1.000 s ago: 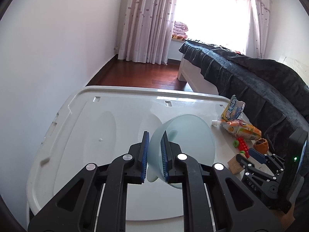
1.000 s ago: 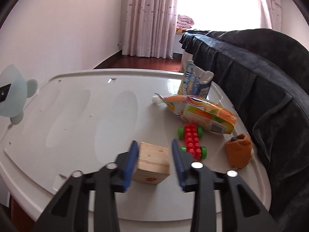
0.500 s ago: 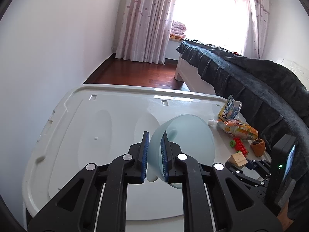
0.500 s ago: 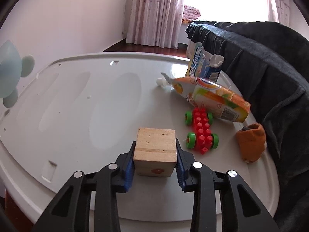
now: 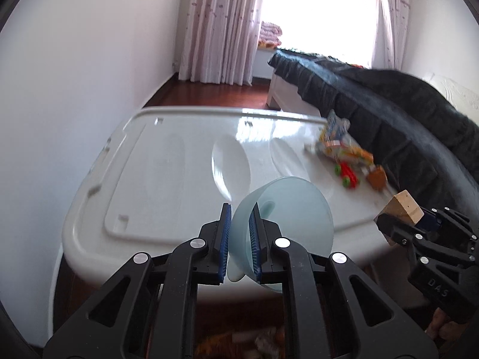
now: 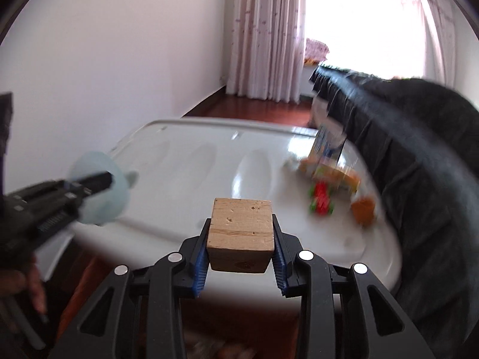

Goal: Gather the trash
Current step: 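Carry the blue cup and wooden block over the bin and open both grippers, then grasp the orange sock with the right gripper while the left grasps the red toy car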

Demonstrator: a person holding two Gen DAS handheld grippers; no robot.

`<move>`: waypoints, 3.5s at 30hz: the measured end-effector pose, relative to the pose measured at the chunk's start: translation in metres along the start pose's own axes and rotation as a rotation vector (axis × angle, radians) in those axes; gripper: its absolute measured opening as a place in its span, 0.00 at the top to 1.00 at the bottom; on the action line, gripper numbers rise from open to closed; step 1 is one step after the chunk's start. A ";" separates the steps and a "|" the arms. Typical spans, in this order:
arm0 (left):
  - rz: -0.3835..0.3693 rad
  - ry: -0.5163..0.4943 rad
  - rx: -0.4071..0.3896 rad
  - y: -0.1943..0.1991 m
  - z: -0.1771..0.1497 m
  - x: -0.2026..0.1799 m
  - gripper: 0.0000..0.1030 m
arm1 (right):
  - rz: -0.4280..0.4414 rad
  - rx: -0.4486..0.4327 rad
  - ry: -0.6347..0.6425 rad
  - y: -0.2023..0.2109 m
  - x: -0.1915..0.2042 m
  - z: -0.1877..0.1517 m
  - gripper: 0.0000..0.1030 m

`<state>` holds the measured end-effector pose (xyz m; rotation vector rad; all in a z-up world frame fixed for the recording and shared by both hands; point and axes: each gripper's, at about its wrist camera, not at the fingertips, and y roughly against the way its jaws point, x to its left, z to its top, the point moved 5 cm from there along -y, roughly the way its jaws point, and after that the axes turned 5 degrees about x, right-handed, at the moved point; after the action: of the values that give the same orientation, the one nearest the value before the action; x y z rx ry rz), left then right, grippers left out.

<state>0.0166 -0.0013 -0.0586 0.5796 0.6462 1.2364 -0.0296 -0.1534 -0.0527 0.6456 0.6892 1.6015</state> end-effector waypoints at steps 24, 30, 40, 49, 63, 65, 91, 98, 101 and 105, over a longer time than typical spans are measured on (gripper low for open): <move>0.065 0.019 0.204 0.013 -0.118 0.009 0.55 | -0.086 0.158 0.005 0.004 0.025 -0.106 0.23; 0.123 0.036 0.138 0.025 -0.103 0.011 0.21 | -0.096 0.095 -0.012 0.013 0.018 -0.096 0.17; 0.112 0.034 0.147 0.021 -0.100 0.007 0.17 | -0.092 0.095 -0.049 0.011 0.007 -0.092 0.17; 0.048 0.033 0.094 0.032 -0.064 -0.006 0.14 | -0.185 -0.044 -0.042 0.042 -0.019 -0.039 0.13; -0.002 -0.047 0.018 0.023 -0.009 -0.049 0.10 | -0.247 -0.025 -0.167 0.004 -0.106 0.008 0.13; -0.014 -0.064 0.019 0.013 -0.004 -0.058 0.09 | -0.266 -0.016 -0.191 -0.012 -0.125 0.020 0.13; -0.062 -0.139 0.040 -0.036 0.004 -0.096 0.09 | -0.316 0.177 -0.228 -0.143 -0.217 0.055 0.66; -0.135 -0.115 0.049 -0.052 0.021 -0.119 0.09 | -0.262 0.031 -0.223 -0.065 -0.198 0.091 0.67; -0.171 -0.127 0.041 -0.067 0.035 -0.143 0.10 | -0.255 -0.065 -0.218 -0.009 -0.190 0.105 0.67; -0.179 -0.155 0.054 -0.100 0.048 -0.176 0.10 | -0.263 -0.149 -0.189 0.042 -0.180 0.106 0.67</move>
<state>0.0824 -0.1980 -0.0737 0.6415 0.5885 0.9988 0.0441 -0.3286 0.0440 0.5634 0.4886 1.3157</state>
